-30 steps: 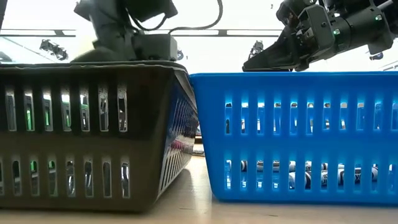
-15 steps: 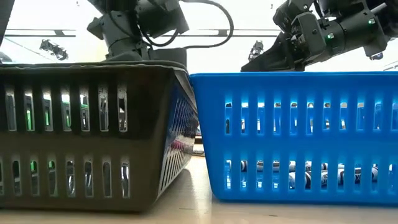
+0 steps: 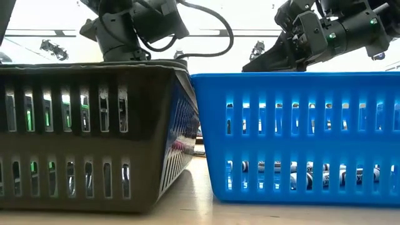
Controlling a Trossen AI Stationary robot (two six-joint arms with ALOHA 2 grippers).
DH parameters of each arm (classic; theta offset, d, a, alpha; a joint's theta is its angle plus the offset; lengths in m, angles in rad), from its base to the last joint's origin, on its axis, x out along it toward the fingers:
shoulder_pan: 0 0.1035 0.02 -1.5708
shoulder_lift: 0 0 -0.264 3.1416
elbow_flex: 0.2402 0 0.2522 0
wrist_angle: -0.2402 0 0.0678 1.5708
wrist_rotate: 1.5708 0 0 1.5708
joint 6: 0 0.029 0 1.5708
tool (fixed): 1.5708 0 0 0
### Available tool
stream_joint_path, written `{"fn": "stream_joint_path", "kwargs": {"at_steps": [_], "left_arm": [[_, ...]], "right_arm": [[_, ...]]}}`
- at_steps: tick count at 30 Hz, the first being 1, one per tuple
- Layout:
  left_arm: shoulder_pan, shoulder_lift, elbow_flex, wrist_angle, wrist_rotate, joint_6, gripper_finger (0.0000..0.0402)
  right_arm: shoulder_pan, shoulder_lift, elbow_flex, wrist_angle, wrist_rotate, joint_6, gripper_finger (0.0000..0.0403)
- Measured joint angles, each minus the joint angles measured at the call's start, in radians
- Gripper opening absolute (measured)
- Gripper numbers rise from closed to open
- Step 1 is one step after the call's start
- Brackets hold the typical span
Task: Sort crayons
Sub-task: Put the black crayon into the green bin
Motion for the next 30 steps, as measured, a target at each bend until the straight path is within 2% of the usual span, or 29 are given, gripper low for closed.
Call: {"fn": "stream_joint_path", "kwargs": {"at_steps": [8, 16, 23, 30], "left_arm": [[0.000, 0.012, 0.003, -0.022, -0.003, -0.006, 0.0106], [-0.002, 0.016, 0.003, -0.037, -0.011, -0.006, 0.0015], [-0.006, -0.007, 0.002, -0.068, -0.016, -0.018, 0.0023], [-0.004, -0.146, -0.003, -0.204, -0.063, -0.048, 0.0023]], "right_arm": [[0.000, 0.000, 0.000, 0.003, 0.000, 0.000, 0.0127], [0.000, 0.000, 0.000, 0.002, -0.002, 0.001, 0.0127], [0.002, 0.000, 0.000, 0.001, -0.008, 0.005, 0.0127], [0.002, 0.000, 0.000, -0.005, -0.008, 0.009, 0.0127]]}}
